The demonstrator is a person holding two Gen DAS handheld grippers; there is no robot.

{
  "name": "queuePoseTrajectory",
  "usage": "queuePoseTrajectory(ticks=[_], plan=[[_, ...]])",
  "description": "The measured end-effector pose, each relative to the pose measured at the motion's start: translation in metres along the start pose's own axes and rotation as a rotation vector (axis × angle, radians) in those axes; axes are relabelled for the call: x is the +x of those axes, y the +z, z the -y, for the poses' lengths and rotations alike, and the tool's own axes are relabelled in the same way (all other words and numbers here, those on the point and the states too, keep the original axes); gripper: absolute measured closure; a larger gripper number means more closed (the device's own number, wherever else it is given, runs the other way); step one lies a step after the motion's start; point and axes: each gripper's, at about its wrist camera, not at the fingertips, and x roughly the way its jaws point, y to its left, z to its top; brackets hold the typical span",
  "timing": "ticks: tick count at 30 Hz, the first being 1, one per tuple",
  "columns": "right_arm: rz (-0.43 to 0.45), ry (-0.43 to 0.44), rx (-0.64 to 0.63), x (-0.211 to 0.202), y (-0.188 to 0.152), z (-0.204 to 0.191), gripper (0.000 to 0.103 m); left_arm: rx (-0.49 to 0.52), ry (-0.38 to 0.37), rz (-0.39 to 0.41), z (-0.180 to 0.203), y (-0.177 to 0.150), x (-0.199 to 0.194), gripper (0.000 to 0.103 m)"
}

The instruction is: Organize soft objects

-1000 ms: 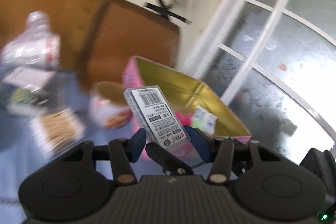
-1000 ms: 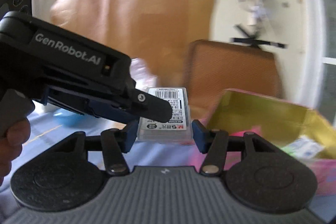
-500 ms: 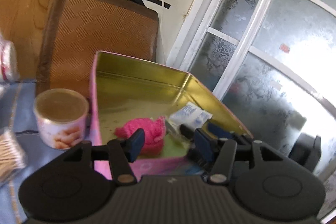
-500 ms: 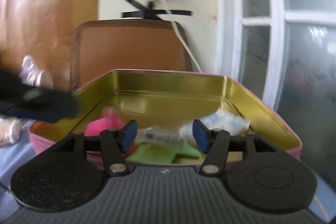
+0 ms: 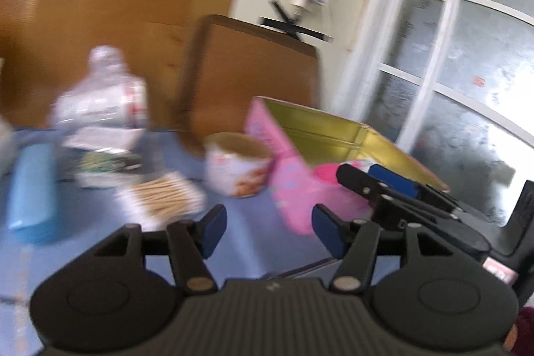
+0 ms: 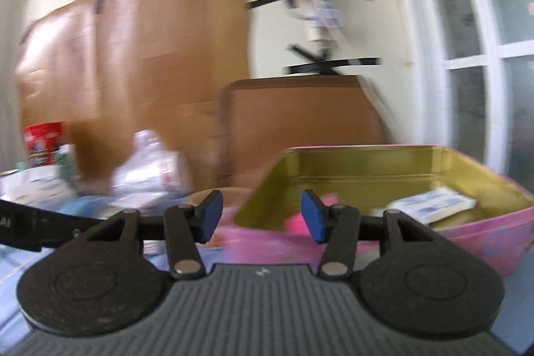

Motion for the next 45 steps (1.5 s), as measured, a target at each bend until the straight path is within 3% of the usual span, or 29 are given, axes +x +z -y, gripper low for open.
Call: queuePoseTrajectory(ticks=[7,11,15,24,45], plan=[[-0.068,0.119,-0.014,0.022,-0.003,-0.046,0.049,-0.070,0.159,0.011,-0.062,-0.024,-0.035,0.045],[-0.102,0.157,-0.016,0.028,-0.007,-0.062,0.049,-0.122,0.197,0.016,-0.084,-0.031,-0.041,0.045],[-0.163,0.187,-0.016,0.035,-0.015,-0.069,0.049,-0.159,0.168,0.025,-0.093,-0.033,-0.041,0.043],[-0.198,0.196,0.040,0.039,-0.015,-0.061,0.049,-0.187,0.129,0.050,-0.098,-0.036,-0.040,0.042],[-0.220,0.201,0.093,0.043,-0.015,-0.055,0.048,-0.225,0.126,0.068,-0.103,-0.037,-0.044,0.042]])
